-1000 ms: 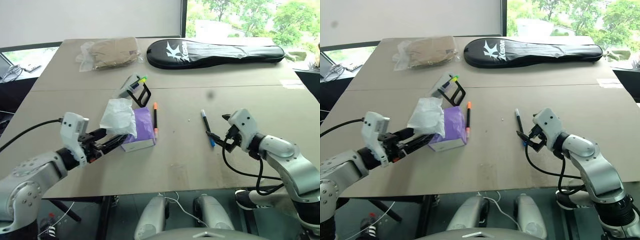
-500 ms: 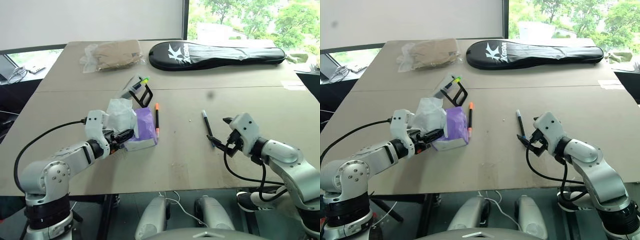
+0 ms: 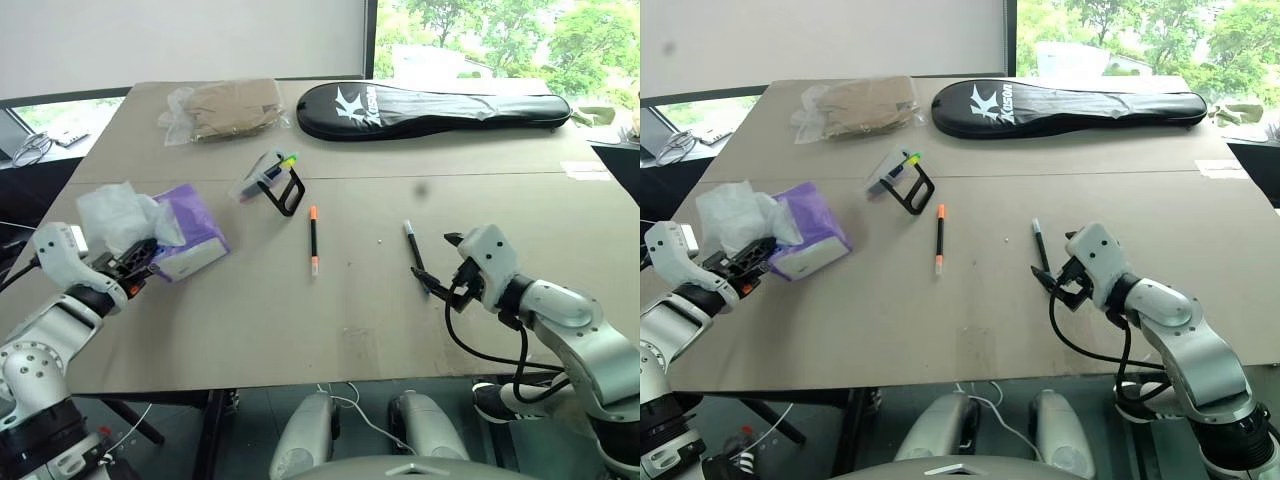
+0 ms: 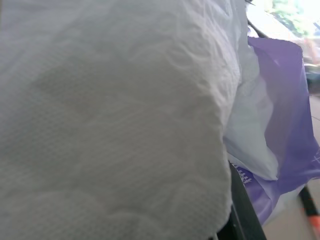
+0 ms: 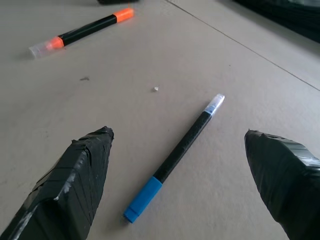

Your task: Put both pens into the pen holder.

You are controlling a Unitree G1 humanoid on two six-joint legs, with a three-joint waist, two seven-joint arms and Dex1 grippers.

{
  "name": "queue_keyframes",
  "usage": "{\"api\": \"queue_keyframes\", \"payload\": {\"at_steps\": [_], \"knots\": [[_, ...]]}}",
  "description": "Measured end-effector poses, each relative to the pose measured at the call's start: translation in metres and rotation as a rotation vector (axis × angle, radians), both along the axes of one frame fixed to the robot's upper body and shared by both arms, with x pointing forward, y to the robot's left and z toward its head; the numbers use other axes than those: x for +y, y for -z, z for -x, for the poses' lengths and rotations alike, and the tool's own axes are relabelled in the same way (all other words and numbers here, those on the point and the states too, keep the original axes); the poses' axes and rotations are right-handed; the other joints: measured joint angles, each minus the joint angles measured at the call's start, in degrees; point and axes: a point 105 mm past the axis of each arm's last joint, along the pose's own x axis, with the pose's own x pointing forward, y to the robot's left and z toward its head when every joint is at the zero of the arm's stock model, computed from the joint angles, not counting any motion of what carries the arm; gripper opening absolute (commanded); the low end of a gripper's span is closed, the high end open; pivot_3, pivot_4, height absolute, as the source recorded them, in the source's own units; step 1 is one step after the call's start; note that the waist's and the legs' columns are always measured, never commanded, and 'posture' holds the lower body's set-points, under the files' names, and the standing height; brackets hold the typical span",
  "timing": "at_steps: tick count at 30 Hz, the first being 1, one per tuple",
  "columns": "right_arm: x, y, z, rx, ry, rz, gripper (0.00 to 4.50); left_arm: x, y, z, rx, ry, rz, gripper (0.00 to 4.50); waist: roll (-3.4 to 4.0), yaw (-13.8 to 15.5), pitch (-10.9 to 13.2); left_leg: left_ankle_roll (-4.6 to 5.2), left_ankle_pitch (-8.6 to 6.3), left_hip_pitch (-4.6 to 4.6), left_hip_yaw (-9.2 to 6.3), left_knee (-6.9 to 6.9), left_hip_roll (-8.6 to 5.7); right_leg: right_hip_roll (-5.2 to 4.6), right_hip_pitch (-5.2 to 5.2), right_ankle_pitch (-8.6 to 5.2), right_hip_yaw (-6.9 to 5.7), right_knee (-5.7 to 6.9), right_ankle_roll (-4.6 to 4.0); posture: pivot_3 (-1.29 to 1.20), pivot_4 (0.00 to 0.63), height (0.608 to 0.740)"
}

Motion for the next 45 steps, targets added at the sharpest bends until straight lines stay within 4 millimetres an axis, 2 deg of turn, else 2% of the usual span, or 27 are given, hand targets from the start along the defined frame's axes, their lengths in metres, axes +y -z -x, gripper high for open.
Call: {"api": "queue_keyframes", "payload": {"at_steps": [1, 2, 3, 7, 11, 12, 17, 20, 22, 27, 29, 31, 34, 35, 36, 38, 40, 42, 45], "knots": [[0.000, -0.001, 0.000, -0.005, -0.002, 0.000, 4.50, 0.010, 0.009, 0.002, 0.050, -0.046, -0.018, 0.02, -0.01, -0.1, 0.0, 0.00, 0.00, 0.00, 0.00, -0.02, 0.00, 0.01, -0.01, 0.00, 0.00, -0.01, 0.00, 0.00, 0.150, 0.740], [0.000, -0.001, -0.001, -0.004, -0.002, 0.000, 4.50, 0.017, 0.017, 0.006, 0.082, -0.074, -0.027, 0.56, -0.02, -0.2, 0.0, -0.01, 0.00, 0.00, 0.00, -0.04, 0.01, 0.00, -0.02, 0.00, 0.04, 0.00, 0.00, 0.00, 0.150, 0.740], [0.000, -0.001, -0.001, -0.004, -0.001, 0.000, 4.50, 0.017, 0.017, 0.006, 0.082, -0.074, -0.029, 0.71, -0.02, -0.2, 0.0, -0.01, 0.00, 0.00, 0.00, -0.06, 0.02, -0.03, -0.03, 0.00, 0.10, 0.00, 0.00, 0.00, 0.150, 0.740], [0.000, -0.001, -0.001, -0.004, 0.004, -0.005, 4.50, 0.021, 0.018, 0.011, 0.089, -0.084, -0.014, 2.27, 0.00, -0.2, 0.0, -0.01, -0.01, 0.00, -0.01, -0.09, 0.03, -0.05, -0.05, 0.00, 0.13, 0.01, -0.01, 0.00, 0.150, 0.740], [0.002, 0.000, -0.001, -0.003, 0.013, -0.021, 4.50, 0.015, 0.017, 0.017, 0.093, -0.055, 0.036, 4.28, -0.01, 0.0, 0.0, 0.00, -0.01, -0.03, -0.02, -0.09, 0.01, -0.10, -0.05, 0.00, 0.12, -0.01, -0.01, 0.00, 0.150, 0.740], [0.002, 0.000, 0.000, -0.001, 0.016, -0.023, 4.50, 0.012, 0.016, 0.019, 0.094, -0.039, 0.056, 4.41, -0.02, -0.1, 0.0, 0.00, -0.01, -0.04, -0.02, -0.08, 0.01, -0.10, -0.05, 0.00, 0.12, -0.02, 0.00, 0.00, 0.150, 0.740], [0.003, 0.003, 0.001, 0.010, 0.017, -0.033, 4.50, 0.006, 0.010, 0.032, 0.087, -0.004, 0.139, 4.41, -0.03, -0.2, 0.0, -0.01, -0.01, -0.04, -0.05, -0.09, 0.04, -0.07, -0.07, 0.00, 0.10, 0.00, -0.01, 0.00, 0.150, 0.740], [0.002, 0.006, 0.002, 0.026, 0.013, -0.034, 4.50, 0.001, -0.005, 0.051, 0.024, 0.051, 0.189, 4.41, -0.04, -0.5, 0.0, -0.01, -0.01, -0.05, -0.02, -0.11, 0.04, -0.08, -0.09, -0.01, 0.14, -0.01, -0.02, 0.00, 0.150, 0.740], [0.003, 0.006, 0.002, 0.028, 0.005, -0.035, 4.50, -0.002, -0.015, 0.056, -0.021, 0.074, 0.206, 4.41, -0.04, -0.3, 0.0, -0.01, -0.01, -0.05, -0.03, -0.10, 0.04, -0.10, -0.13, -0.01, 0.12, -0.01, -0.02, 0.00, 0.150, 0.740], [0.004, 0.004, -0.004, 0.028, -0.011, -0.033, 4.50, 0.033, -0.018, 0.067, -0.066, -0.164, 0.212, 4.41, -0.06, -0.1, 0.0, -0.02, 0.00, -0.02, -0.05, -0.10, 0.04, -0.07, -0.10, -0.01, 0.12, -0.02, -0.03, 0.00, 0.150, 0.740], [0.006, 0.002, -0.005, 0.022, -0.022, -0.034, 4.50, 0.035, -0.017, 0.070, -0.094, -0.183, 0.265, 4.41, -0.11, -0.1, 0.0, -0.02, 0.00, -0.05, -0.03, -0.09, 0.03, -0.09, -0.11, -0.01, 0.13, -0.03, -0.03, 0.00, 0.150, 0.740], [0.008, -0.001, -0.005, 0.017, -0.032, -0.036, 4.50, 0.022, -0.012, 0.077, -0.063, -0.102, 0.295, 4.41, -0.21, -0.2, -0.1, -0.02, -0.01, -0.06, -0.02, -0.10, 0.03, -0.11, -0.11, -0.01, 0.13, -0.06, -0.03, 0.00, 0.150, 0.740], [0.007, 0.000, -0.005, 0.022, -0.034, -0.033, 4.50, -0.014, 0.004, 0.089, 0.076, 0.088, 0.269, 4.41, -0.19, -0.2, 0.0, -0.02, -0.01, -0.07, -0.01, -0.14, 0.02, -0.13, -0.12, -0.02, 0.14, -0.08, -0.05, 0.00, 0.150, 0.740], [0.006, 0.001, -0.006, 0.029, -0.030, -0.024, 4.50, -0.041, 0.008, 0.093, 0.137, 0.228, 0.227, 4.41, -0.21, -0.1, -0.1, -0.02, -0.01, -0.07, -0.01, -0.14, 0.03, -0.14, -0.12, -0.12, 0.13, -0.09, -0.23, 0.00, 0.150, 0.740], [0.005, 0.001, -0.006, 0.035, -0.026, -0.018, 4.50, -0.056, 0.009, 0.095, 0.162, 0.312, 0.208, 4.41, -0.20, 0.0, 0.0, -0.02, -0.01, -0.07, -0.02, -0.15, 0.02, -0.16, -0.11, -0.13, 0.12, -0.09, -0.24, 0.00, 0.150, 0.740], [0.004, 0.002, -0.007, 0.057, -0.019, -0.021, 4.50, -0.096, 0.000, 0.095, 0.157, 0.537, 0.127, 4.41, -0.18, 0.3, 0.0, -0.04, 0.00, -0.06, -0.05, -0.14, 0.04, -0.14, -0.11, -0.17, 0.08, -0.06, -0.31, 0.00, 0.150, 0.740], [0.004, 0.001, -0.008, 0.074, -0.012, -0.017, 4.50, -0.128, -0.014, 0.093, 0.105, 0.720, 0.036, 4.41, -0.05, 0.3, 0.0, -0.06, 0.02, -0.03, -0.01, -0.14, 0.04, -0.12, -0.10, -0.19, 0.13, -0.06, -0.39, 0.00, 0.150, 0.740], [0.002, 0.001, -0.009, 0.092, 0.001, 0.005, 4.50, -0.147, -0.026, 0.089, 0.040, 0.838, -0.047, 4.41, 0.05, 0.2, 0.0, -0.05, 0.03, -0.03, 0.06, -0.16, 0.04, -0.09, -0.09, -0.19, 0.18, -0.05, -0.39, 0.00, 0.150, 0.740], [0.001, 0.000, -0.012, 0.132, 0.032, 0.017, 4.50, -0.166, -0.041, 0.074, -0.055, 0.947, -0.199, 4.41, 0.06, 0.0, 0.0, -0.06, 0.03, -0.08, 0.10, -0.22, 0.05, -0.02, -0.13, -0.19, 0.20, -0.07, -0.39, 0.00, 0.150, 0.740]]}}
